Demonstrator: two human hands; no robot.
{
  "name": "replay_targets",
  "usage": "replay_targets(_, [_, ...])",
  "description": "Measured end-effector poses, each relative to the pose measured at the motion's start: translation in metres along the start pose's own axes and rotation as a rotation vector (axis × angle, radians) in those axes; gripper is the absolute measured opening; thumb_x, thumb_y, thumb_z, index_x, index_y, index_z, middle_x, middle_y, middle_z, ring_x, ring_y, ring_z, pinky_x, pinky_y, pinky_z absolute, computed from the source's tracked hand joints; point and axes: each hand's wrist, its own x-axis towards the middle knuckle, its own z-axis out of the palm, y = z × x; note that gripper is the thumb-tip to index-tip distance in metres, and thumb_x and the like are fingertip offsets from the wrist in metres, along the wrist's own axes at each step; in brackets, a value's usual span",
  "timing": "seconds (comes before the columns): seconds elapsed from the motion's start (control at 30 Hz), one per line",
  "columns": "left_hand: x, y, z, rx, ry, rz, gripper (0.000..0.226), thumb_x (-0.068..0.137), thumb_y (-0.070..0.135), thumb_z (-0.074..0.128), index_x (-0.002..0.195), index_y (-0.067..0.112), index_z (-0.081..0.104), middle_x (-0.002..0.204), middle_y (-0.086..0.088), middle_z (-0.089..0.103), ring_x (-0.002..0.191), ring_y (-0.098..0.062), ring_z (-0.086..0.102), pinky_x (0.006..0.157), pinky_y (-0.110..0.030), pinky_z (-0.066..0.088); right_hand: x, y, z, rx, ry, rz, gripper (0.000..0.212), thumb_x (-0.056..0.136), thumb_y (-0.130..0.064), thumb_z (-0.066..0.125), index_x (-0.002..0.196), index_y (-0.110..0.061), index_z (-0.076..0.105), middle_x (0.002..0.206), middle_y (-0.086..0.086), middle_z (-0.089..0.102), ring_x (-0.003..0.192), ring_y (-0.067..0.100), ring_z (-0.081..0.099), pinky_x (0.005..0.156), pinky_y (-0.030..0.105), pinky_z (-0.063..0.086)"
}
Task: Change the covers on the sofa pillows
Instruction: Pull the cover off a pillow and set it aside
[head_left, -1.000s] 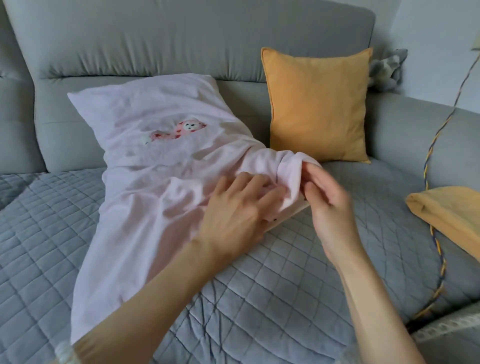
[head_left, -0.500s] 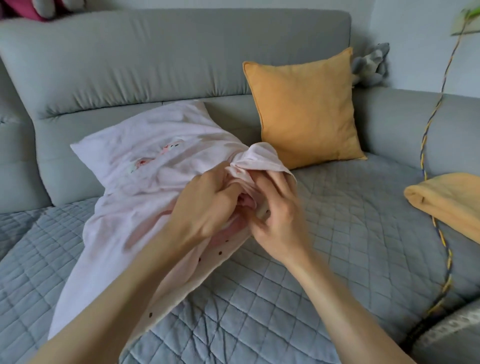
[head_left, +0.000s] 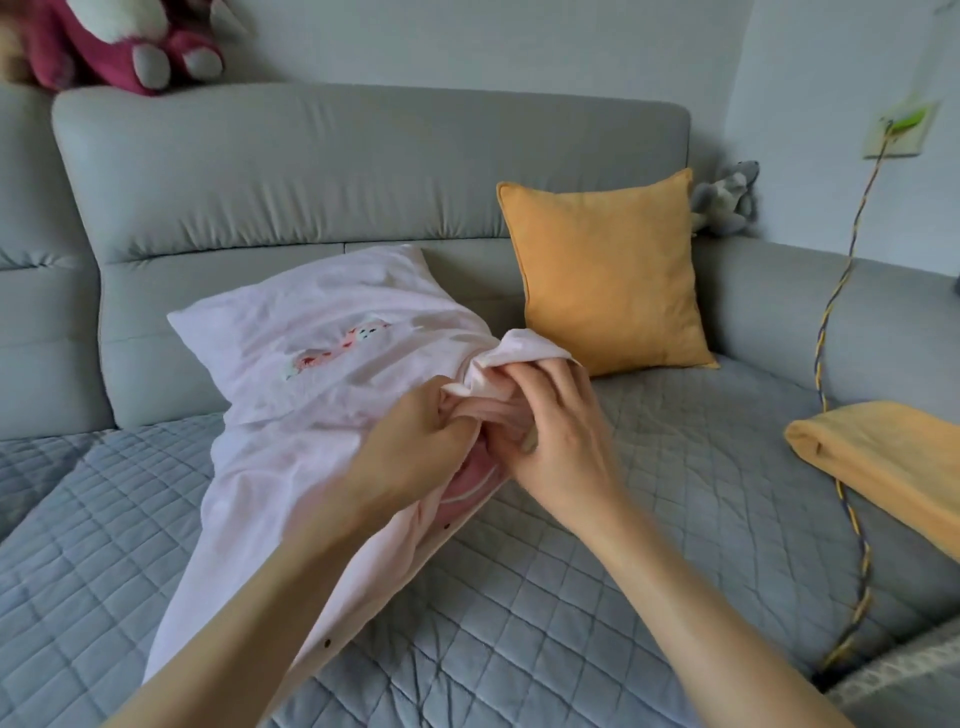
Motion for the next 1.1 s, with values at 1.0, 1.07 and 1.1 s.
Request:
replay_targets(1.0, [-0.008,-0.055,-0.026,0.315,0.166,0.063,0.043,0.087,0.028,0.061,0.054,0.019,0.035,0.045,0.006,0.046,0.054,-0.01,0.051,0.055,-0.025,0.031,0.021,-0.008,-0.008,0.674,-1.013,0.646,0.015,0.092,-0.026,0.056,0.103,-0.027,0.067,0.11,-0.004,0.069,0.102,0.005,0.062,0.092,0.02,0.047])
replay_targets(1.07, [-0.004,-0.055,-0.021,0.241,0.124,-0.01,0.031,0.088,0.023,0.061,0.062,0.017,0.045,0.058,0.011,0.053,0.068,-0.018,0.054,0.056,-0.022,0.032,0.014,-0.006,-0.01,0.59,-0.815,0.54,0.013,0.093,-0.021,0.056,0.091,-0.029,0.067,0.095,-0.01,0.069,0.086,-0.006,0.061,0.081,0.012,0.046])
replay_targets(1.1, [-0.004,-0.055,-0.019,0.174,0.081,-0.045,0.023,0.089,0.022,0.061,0.069,0.017,0.052,0.063,0.014,0.056,0.072,-0.014,0.053,0.056,-0.017,0.033,0.01,-0.001,-0.014,0.553,-0.755,0.507,0.014,0.092,-0.019,0.056,0.087,-0.028,0.066,0.09,-0.013,0.068,0.081,-0.009,0.06,0.079,0.012,0.044])
